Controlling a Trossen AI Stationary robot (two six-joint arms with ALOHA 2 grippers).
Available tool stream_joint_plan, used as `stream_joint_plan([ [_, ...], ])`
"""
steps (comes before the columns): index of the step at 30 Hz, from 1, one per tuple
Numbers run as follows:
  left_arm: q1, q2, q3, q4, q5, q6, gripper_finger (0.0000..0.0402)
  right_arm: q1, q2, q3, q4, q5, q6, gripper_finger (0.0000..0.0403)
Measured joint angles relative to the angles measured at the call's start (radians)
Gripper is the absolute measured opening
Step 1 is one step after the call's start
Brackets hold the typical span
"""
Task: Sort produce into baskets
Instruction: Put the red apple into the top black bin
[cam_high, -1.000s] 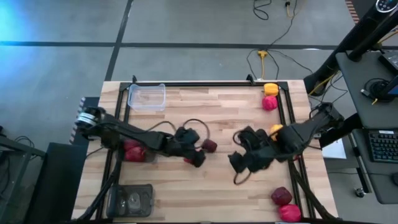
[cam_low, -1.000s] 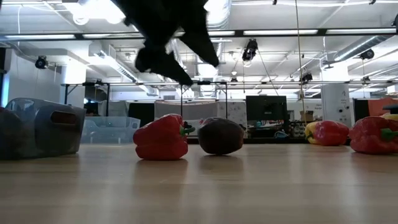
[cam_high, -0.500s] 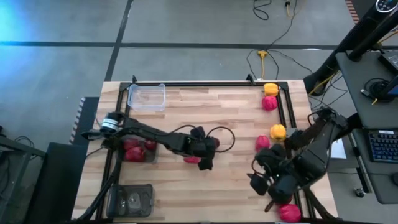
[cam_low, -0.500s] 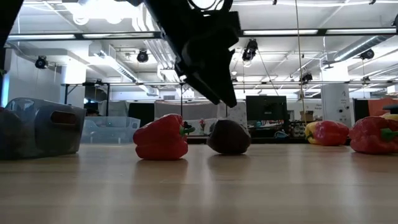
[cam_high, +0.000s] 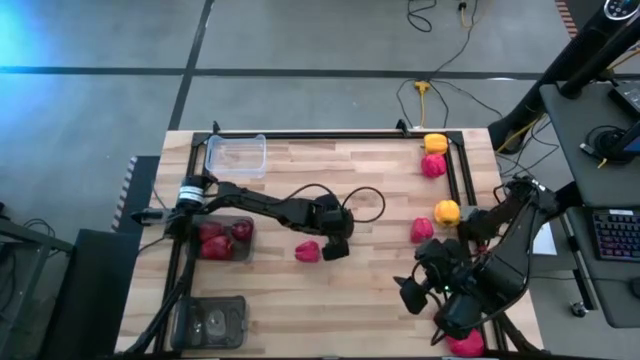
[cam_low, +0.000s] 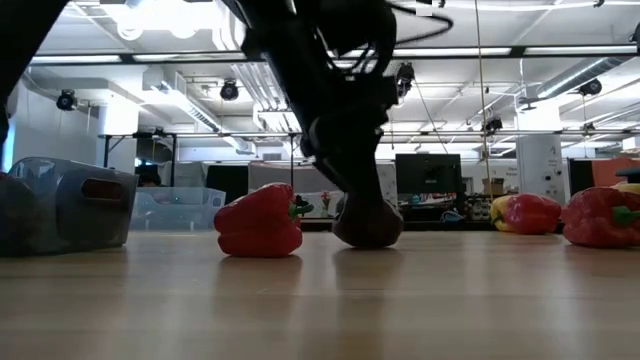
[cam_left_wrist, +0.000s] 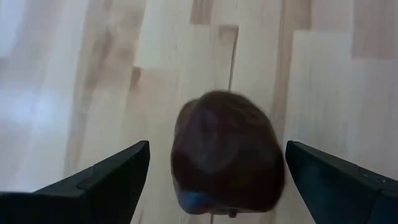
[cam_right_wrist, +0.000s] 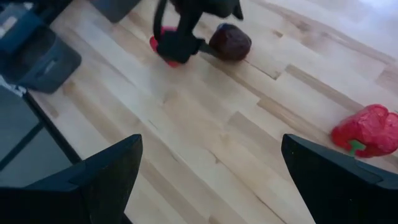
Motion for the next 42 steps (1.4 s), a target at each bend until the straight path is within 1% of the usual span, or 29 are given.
stream_joint_plan([
  [7,0.004,0.076,-0.001,0.019,0.066,-0.001,0.0353,-0.009,0.005,-0.002,0.000,0.022,0.058,0.0376],
  [9,0.003,0.086,-0.001,0.024,0.072,-0.004,0.0341,-0.011,0.006,-0.002,0.000,0.029,0.057,0.0376],
  [12,-0.009,0.080,-0.001,0.034,0.068,-0.012,0.0308,-0.021,0.006,-0.002,-0.005,0.031,0.043,0.0376],
  [17,-0.029,0.005,-0.001,0.020,0.063,-0.066,0.0243,-0.054,0.004,-0.003,-0.029,0.033,-0.022,0.0376],
  [20,-0.051,-0.055,-0.002,-0.055,0.052,-0.090,0.0238,-0.084,-0.005,-0.003,-0.029,0.033,-0.097,0.0376],
  [24,-0.125,-0.206,-0.020,-0.183,-0.033,-0.144,0.0238,-0.131,-0.022,-0.003,-0.029,0.033,-0.197,0.0376],
  [27,-0.198,-0.338,-0.064,-0.330,-0.087,-0.250,0.0238,-0.170,-0.026,-0.003,-0.027,0.033,-0.260,0.0376],
  [29,-0.246,-0.416,-0.109,-0.453,-0.122,-0.363,0.0238,-0.197,-0.026,-0.003,-0.024,0.033,-0.304,0.0376],
  [31,-0.287,-0.503,-0.160,-0.557,-0.119,-0.486,0.0238,-0.223,-0.026,-0.003,-0.022,0.033,-0.348,0.0376],
  [35,-0.370,-0.652,-0.281,-0.706,-0.052,-0.747,0.0238,-0.277,-0.026,-0.003,-0.017,0.032,-0.437,0.0376],
  [38,-0.415,-0.742,-0.377,-0.744,0.019,-0.904,0.0239,-0.317,-0.026,-0.003,-0.014,0.022,-0.488,0.0376],
  [40,-0.429,-0.788,-0.448,-0.739,0.074,-0.980,0.0239,-0.349,-0.030,-0.003,-0.014,-0.028,-0.503,0.0376],
  [42,-0.436,-0.808,-0.519,-0.713,0.116,-1.037,0.0239,-0.376,-0.033,-0.003,-0.015,-0.083,-0.525,0.0376],
])
